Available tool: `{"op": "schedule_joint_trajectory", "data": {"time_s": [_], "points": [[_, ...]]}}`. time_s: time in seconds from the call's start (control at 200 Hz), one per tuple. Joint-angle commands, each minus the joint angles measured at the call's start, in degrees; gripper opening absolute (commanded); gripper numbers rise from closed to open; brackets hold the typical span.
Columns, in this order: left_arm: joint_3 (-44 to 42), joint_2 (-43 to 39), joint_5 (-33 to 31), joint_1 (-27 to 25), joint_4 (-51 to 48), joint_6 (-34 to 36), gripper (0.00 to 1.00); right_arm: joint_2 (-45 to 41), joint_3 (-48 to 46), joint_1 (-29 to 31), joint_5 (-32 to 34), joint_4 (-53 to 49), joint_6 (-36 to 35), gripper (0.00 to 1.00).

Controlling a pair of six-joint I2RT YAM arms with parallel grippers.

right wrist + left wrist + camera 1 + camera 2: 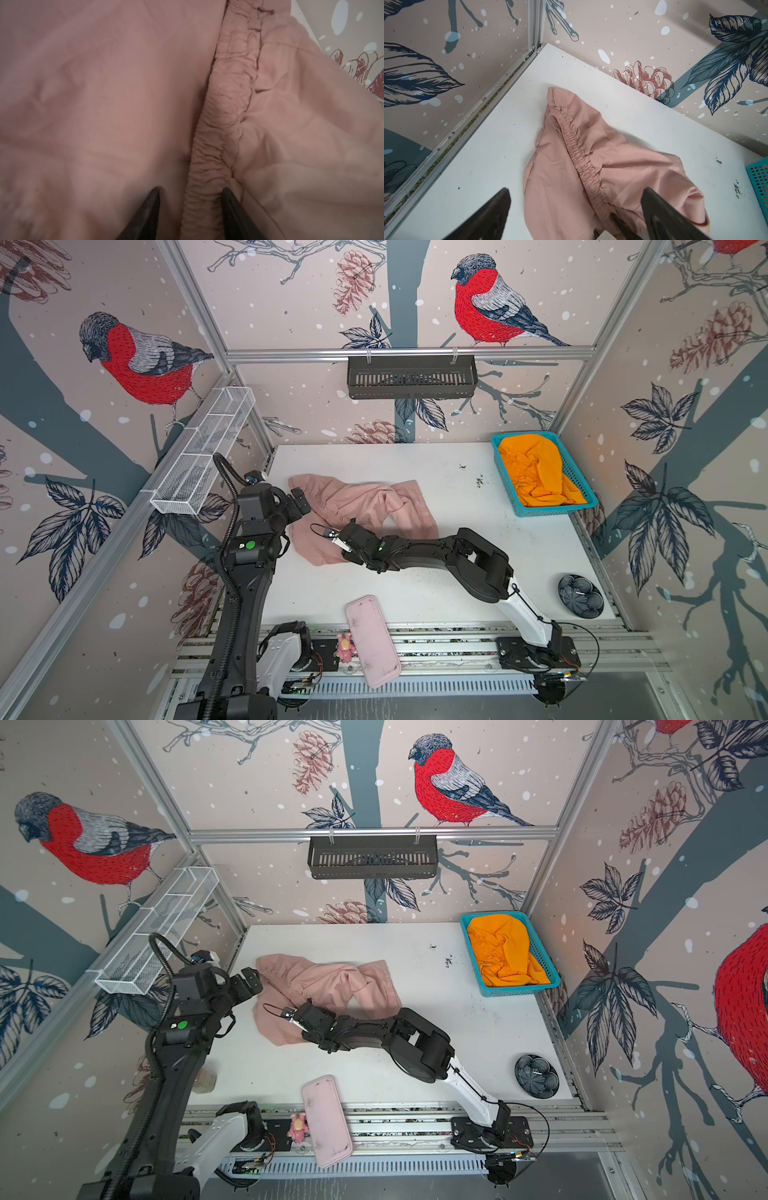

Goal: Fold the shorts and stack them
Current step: 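Reach the right gripper across and grasp the shorts' elastic waistband, then pull the waistband farther from the robot with the right gripper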

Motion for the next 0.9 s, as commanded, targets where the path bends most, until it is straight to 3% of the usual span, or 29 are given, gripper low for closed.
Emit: {"op": "schedule_joint_trajectory", "data": {"time_s": [0.0,0.16,0.335,0.505,0.68,0.895], "points": [[-0.8,0.0,-0.4,0.5,0.2,0.8,0.98,1.5,1.2,-0.3,4.0,-0.2,-0.5,0.47],[-0.8,1.5,0.7,0.7,0.2,1.3,0.98,0.7,3.3,-1.5,4.7,-1.4,0.7,0.16],[0.7,2.5,2.5,0.7,0.4,2.3,0.98,-6.4,1.1,-3.6,-0.7,-4.0,3.8,0.05],[-0.3,2.4,6.4,0.7,1.9,3.1,0.98,-11.8,0.8,-5.0,-7.4,-10.3,6.1,0.03],[-2.7,2.0,8.9,0.7,4.2,2.4,0.98,-16.7,-1.2,-5.1,-6.8,-13.8,8.3,0.02],[-6.5,4.3,14.8,0.7,9.6,1.2,0.98,-27.9,-5.5,-11.8,-16.7,-16.5,16.0,0.02]]}}
